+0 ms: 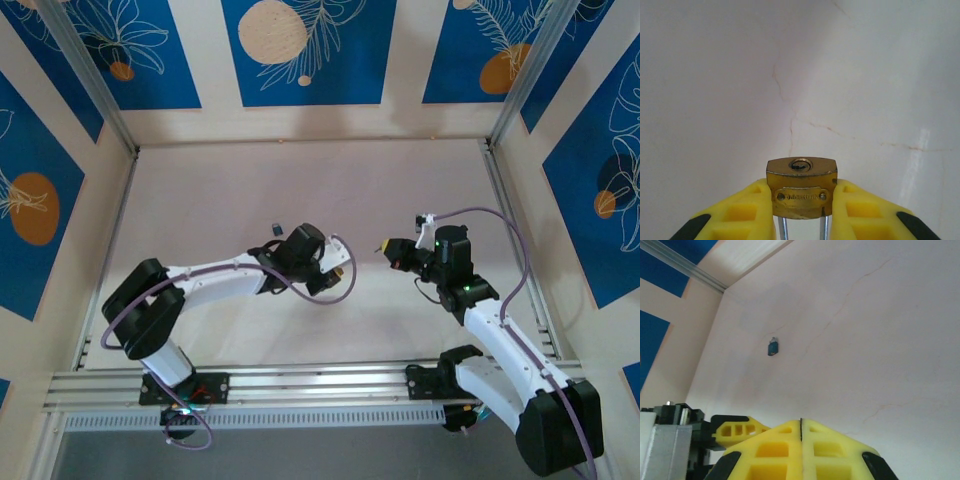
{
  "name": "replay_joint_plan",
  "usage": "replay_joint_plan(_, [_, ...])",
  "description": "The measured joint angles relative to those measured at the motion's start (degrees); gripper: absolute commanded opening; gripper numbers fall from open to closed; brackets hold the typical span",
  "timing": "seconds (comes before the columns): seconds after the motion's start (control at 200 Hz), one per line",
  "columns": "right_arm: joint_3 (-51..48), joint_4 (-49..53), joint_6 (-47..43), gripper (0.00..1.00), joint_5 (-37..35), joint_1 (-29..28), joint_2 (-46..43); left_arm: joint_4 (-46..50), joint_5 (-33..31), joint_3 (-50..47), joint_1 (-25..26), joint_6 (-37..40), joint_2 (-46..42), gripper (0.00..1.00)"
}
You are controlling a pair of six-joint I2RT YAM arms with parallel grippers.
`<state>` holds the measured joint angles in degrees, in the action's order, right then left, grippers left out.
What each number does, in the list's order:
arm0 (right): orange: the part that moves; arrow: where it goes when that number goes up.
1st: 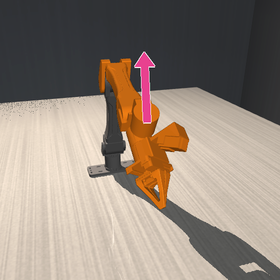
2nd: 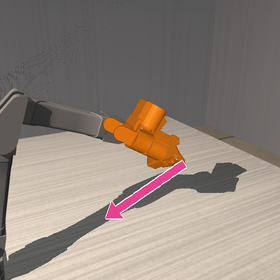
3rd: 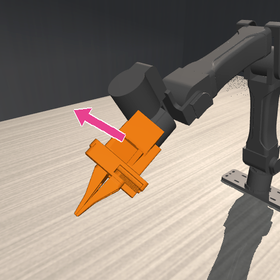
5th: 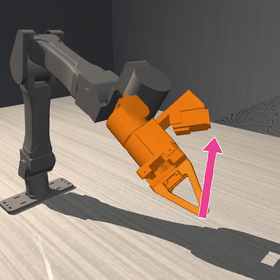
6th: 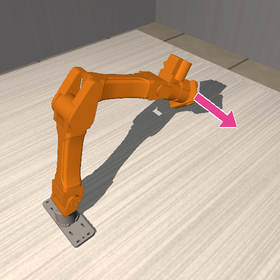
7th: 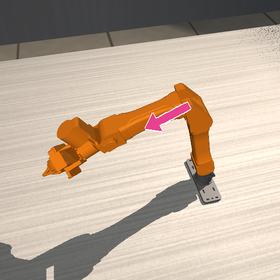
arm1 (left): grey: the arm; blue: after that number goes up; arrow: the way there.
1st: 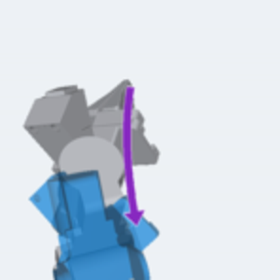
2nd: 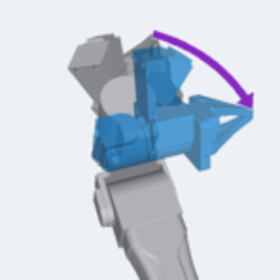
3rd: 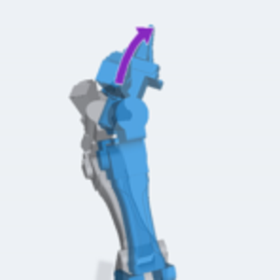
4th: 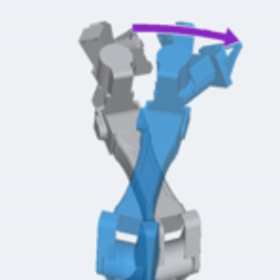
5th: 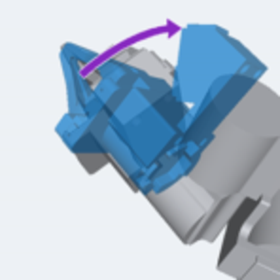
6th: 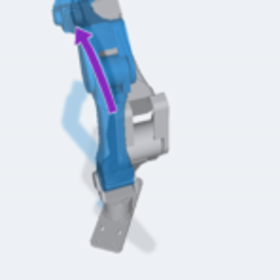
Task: Unlock with the key
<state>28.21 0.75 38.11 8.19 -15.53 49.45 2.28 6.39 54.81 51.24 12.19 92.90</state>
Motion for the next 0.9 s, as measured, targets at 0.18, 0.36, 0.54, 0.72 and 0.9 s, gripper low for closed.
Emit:
replay_joint_plan(0.18, [0.0,-0.98,1.53,0.0,-0.52,-6.36,-0.66,-9.2,-2.08,-3.56,1.81,1.84,-1.18,0.19])
replay_joint_plan(0.36, [0.0,-1.68,2.12,0.0,-2.1,-10.67,-1.07,-16.96,-4.52,-7.1,3.85,3.45,-2.84,0.19])
replay_joint_plan(0.54, [-0.04,-1.53,2.05,0.0,-4.42,-12.07,-1.29,-20.59,-6.32,-8.5,4.46,4.76,-3.58,0.2])
replay_joint_plan(0.72, [-0.04,-1.64,2.19,0.0,-5.27,-12.22,-0.42,-21.84,-7.39,-8.59,4.46,4.92,-4.35,0.2])
replay_joint_plan(0.9, [-0.04,-1.81,2.8,0.0,-5.46,-12.24,0.37,-22.4,-8.11,-8.59,4.46,4.92,-4.37,0.19])
